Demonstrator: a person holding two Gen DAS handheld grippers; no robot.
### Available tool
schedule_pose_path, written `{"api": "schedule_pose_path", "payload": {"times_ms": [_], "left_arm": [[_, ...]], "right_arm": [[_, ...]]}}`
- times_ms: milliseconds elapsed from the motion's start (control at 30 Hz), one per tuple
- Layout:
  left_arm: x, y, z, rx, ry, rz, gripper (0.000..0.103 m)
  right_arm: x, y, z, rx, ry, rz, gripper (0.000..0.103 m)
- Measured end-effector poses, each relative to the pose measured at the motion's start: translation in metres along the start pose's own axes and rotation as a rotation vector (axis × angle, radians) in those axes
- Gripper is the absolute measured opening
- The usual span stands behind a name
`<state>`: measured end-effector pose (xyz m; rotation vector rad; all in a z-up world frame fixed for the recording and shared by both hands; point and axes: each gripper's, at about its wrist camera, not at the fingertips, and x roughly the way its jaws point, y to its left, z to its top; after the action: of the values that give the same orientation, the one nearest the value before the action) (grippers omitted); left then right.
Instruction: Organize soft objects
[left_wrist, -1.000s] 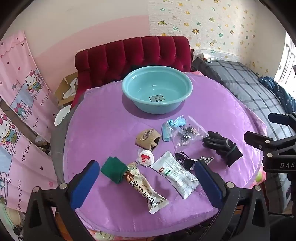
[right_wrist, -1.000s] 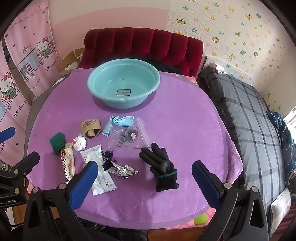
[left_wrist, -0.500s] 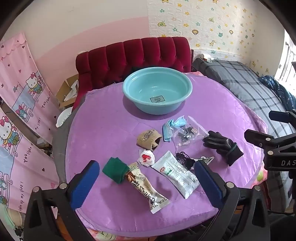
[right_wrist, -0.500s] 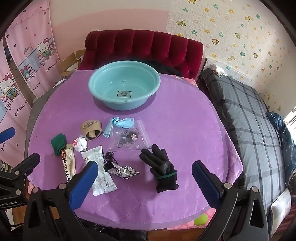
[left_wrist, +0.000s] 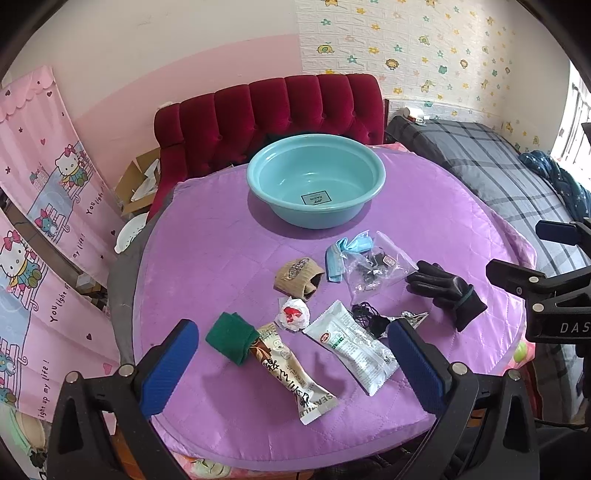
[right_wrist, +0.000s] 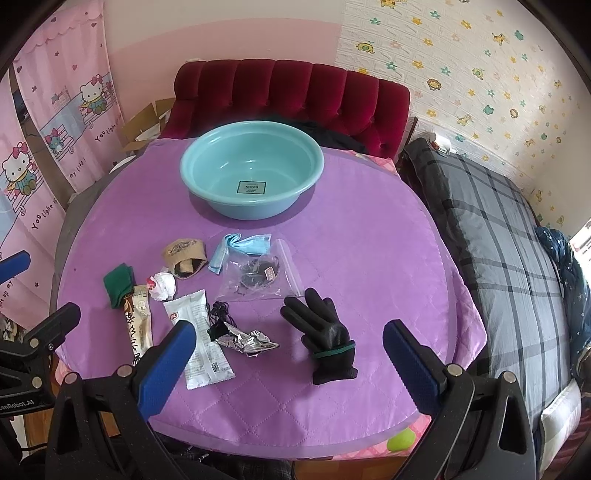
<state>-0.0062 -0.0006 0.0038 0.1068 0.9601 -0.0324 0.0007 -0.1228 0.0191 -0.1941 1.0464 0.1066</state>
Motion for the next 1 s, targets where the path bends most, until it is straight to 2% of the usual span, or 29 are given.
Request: {"api": "schedule_pose_path", "payload": {"times_ms": [567, 1000], "left_arm": [[0.0007, -0.0072, -0.0017, 0.001, -0.005, 0.016, 0.103], [0.0049, -0.0055, -0.0012, -0.017, 0.024, 0.018, 0.103]], "right_arm": [[0.0020, -0.0024, 0.0002, -0.011, -0.003, 0.010, 0.103], [0.0105, -0.0051, 0.0004, -0.020, 0.011, 0.027, 0.103]]}}
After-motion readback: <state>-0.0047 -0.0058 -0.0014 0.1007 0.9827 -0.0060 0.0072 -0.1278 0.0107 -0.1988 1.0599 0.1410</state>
